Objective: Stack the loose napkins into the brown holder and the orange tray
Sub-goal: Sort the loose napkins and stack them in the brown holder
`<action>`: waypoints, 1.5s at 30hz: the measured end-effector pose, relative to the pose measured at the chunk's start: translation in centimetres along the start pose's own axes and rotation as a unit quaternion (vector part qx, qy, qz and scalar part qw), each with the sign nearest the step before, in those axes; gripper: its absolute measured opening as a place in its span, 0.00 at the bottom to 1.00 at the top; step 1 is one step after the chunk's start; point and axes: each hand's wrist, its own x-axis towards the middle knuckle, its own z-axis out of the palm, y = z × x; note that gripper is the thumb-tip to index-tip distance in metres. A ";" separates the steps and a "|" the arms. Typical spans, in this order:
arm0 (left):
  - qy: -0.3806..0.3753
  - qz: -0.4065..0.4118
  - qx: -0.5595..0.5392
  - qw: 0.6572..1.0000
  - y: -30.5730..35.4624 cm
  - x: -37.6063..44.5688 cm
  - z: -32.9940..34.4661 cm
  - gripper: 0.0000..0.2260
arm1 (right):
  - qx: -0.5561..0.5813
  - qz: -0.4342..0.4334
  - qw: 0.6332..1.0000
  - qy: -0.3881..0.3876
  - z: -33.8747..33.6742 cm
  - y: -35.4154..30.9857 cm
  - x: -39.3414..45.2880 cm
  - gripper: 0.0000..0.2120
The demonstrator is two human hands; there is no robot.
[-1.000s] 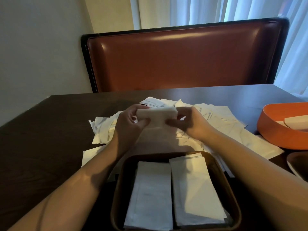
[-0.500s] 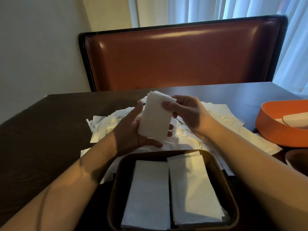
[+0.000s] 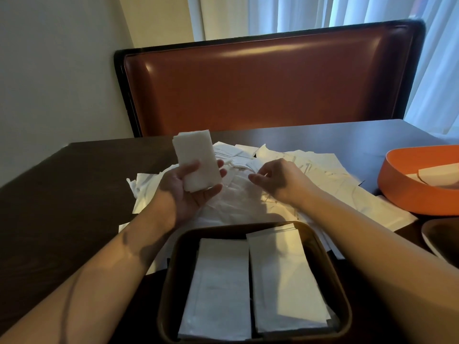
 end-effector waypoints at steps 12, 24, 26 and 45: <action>0.001 0.014 0.000 1.000 0.1 -0.1 0.0 0.19 | 0.235 0.086 0.967 -0.052 -0.6 -1.8 -0.2 0.16; -0.021 0.031 0.028 0.999 0.0 -0.2 -0.2 0.15 | 0.233 0.017 0.971 0.060 -0.1 -1.4 -0.3 0.16; -0.023 0.034 0.028 0.999 0.0 -0.1 -0.4 0.16 | 0.308 0.111 0.945 -0.007 -0.3 -1.7 -0.4 0.23; 0.018 0.064 0.100 0.993 0.2 0.2 -0.1 0.11 | 0.555 -0.093 0.826 -0.022 -2.9 -2.0 -1.7 0.09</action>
